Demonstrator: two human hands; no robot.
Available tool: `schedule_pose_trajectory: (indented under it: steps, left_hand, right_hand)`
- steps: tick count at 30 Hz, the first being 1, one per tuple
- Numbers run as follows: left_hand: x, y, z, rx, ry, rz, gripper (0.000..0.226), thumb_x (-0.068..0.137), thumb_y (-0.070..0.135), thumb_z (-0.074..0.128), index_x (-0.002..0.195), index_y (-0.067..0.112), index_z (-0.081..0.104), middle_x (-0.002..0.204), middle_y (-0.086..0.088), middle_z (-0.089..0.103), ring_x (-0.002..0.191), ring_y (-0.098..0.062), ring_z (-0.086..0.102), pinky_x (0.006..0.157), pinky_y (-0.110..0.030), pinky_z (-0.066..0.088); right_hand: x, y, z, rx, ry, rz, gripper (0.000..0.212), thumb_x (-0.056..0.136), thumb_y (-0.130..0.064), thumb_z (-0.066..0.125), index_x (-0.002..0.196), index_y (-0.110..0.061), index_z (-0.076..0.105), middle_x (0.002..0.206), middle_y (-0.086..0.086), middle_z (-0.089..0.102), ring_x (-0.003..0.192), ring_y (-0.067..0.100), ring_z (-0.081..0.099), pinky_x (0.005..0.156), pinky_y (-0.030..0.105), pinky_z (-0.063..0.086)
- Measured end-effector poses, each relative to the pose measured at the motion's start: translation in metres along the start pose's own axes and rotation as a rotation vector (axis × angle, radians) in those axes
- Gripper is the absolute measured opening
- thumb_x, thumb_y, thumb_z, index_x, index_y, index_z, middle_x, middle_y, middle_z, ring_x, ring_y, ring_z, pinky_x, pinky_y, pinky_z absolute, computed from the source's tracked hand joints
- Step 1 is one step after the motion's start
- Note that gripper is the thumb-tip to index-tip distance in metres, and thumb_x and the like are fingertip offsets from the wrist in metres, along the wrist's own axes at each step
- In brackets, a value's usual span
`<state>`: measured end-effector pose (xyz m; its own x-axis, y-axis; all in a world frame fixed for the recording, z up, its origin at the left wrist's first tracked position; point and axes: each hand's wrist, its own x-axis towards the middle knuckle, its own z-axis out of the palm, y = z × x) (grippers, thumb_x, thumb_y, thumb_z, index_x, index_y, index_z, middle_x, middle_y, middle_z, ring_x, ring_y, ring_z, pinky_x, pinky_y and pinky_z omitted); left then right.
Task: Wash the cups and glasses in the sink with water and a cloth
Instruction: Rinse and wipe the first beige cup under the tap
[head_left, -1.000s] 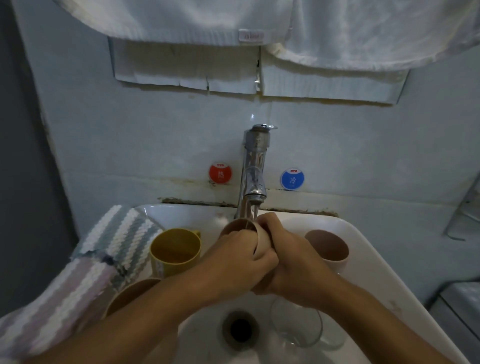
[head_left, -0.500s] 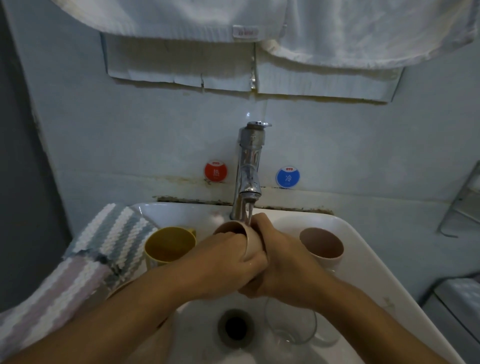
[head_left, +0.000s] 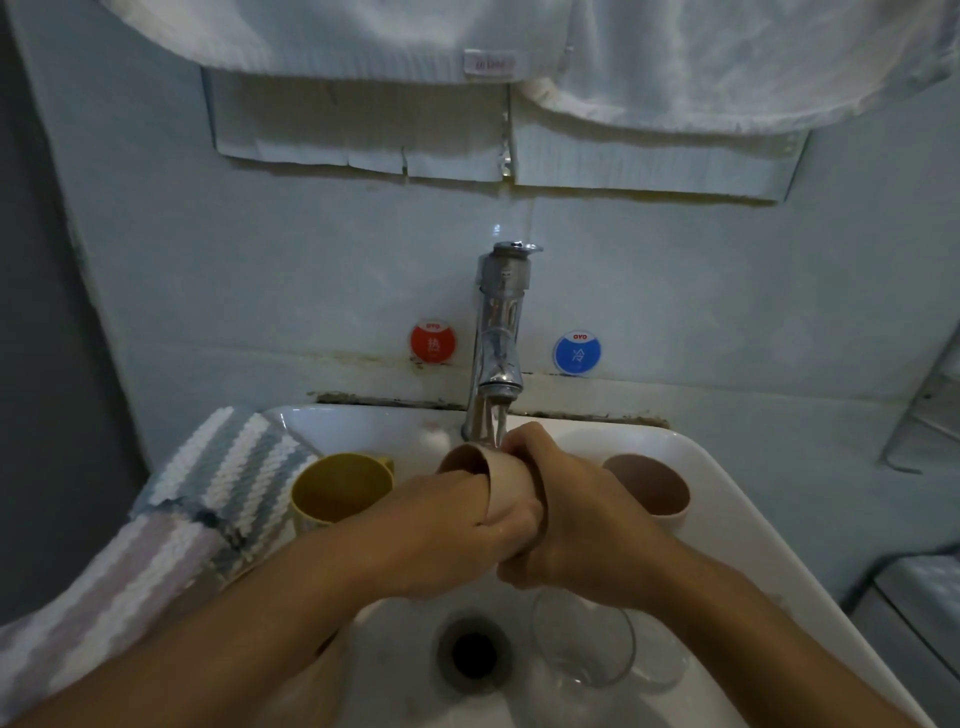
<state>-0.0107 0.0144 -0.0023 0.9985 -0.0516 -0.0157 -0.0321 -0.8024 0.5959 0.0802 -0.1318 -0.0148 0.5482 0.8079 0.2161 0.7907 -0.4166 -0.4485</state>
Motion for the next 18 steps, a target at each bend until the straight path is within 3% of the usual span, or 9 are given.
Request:
schedule_pose_trajectory:
  steps: [5, 8, 10, 13, 15, 18]
  left_hand:
    - [-0.001, -0.005, 0.001, -0.247, -0.03, 0.069, 0.065, 0.079, 0.064, 0.041, 0.131, 0.028, 0.054, 0.124, 0.005, 0.061, 0.112, -0.013, 0.06, 0.098, -0.043, 0.051]
    - [0.0, -0.006, 0.0, -0.241, -0.04, 0.041, 0.051, 0.081, 0.057, 0.047, 0.123, 0.03, 0.055, 0.129, -0.001, 0.058, 0.121, -0.018, 0.055, 0.105, -0.042, 0.045]
    - [0.001, -0.004, 0.0, -0.237, -0.051, 0.022, 0.034, 0.084, 0.049, 0.046, 0.114, 0.034, 0.053, 0.122, 0.008, 0.057, 0.122, -0.017, 0.052, 0.109, -0.04, 0.041]
    - [-0.001, 0.0, -0.003, -0.242, -0.121, 0.034, 0.057, 0.071, 0.068, 0.037, 0.118, 0.04, 0.051, 0.129, 0.011, 0.053, 0.125, -0.014, 0.051, 0.109, -0.04, 0.042]
    - [0.0, 0.0, -0.002, -0.205, -0.135, 0.013, 0.069, 0.066, 0.073, 0.032, 0.118, 0.035, 0.056, 0.129, 0.004, 0.056, 0.123, -0.021, 0.053, 0.107, -0.045, 0.043]
    - [-0.001, 0.004, 0.002, -0.082, -0.001, -0.031, 0.055, 0.088, 0.058, 0.044, 0.119, 0.015, 0.06, 0.124, -0.012, 0.06, 0.117, -0.031, 0.056, 0.102, -0.042, 0.045]
  right_hand:
    - [-0.002, -0.002, 0.0, 0.029, 0.022, -0.019, 0.085, 0.062, -0.033, 0.091, 0.123, -0.045, 0.034, 0.118, -0.018, 0.056, 0.105, 0.004, 0.057, 0.095, 0.028, 0.051]
    - [-0.002, -0.004, -0.002, 0.044, 0.002, -0.017, 0.084, 0.061, -0.034, 0.092, 0.122, -0.045, 0.035, 0.116, -0.018, 0.057, 0.103, 0.005, 0.058, 0.093, 0.028, 0.052]
    - [-0.003, -0.003, -0.003, 0.048, -0.008, -0.01, 0.084, 0.061, -0.033, 0.092, 0.123, -0.044, 0.036, 0.117, -0.018, 0.057, 0.103, 0.005, 0.058, 0.094, 0.027, 0.051]
    - [-0.003, -0.002, -0.003, 0.056, -0.023, -0.005, 0.084, 0.063, -0.032, 0.092, 0.126, -0.041, 0.037, 0.119, -0.018, 0.057, 0.105, 0.005, 0.058, 0.097, 0.028, 0.051]
    - [-0.004, -0.003, -0.004, 0.065, -0.031, -0.002, 0.084, 0.063, -0.032, 0.092, 0.126, -0.04, 0.038, 0.119, -0.017, 0.057, 0.105, 0.004, 0.058, 0.097, 0.028, 0.051]
    - [-0.003, -0.003, -0.007, 0.062, -0.031, 0.014, 0.084, 0.063, -0.035, 0.092, 0.126, -0.042, 0.037, 0.119, -0.017, 0.057, 0.105, 0.005, 0.058, 0.097, 0.031, 0.051]
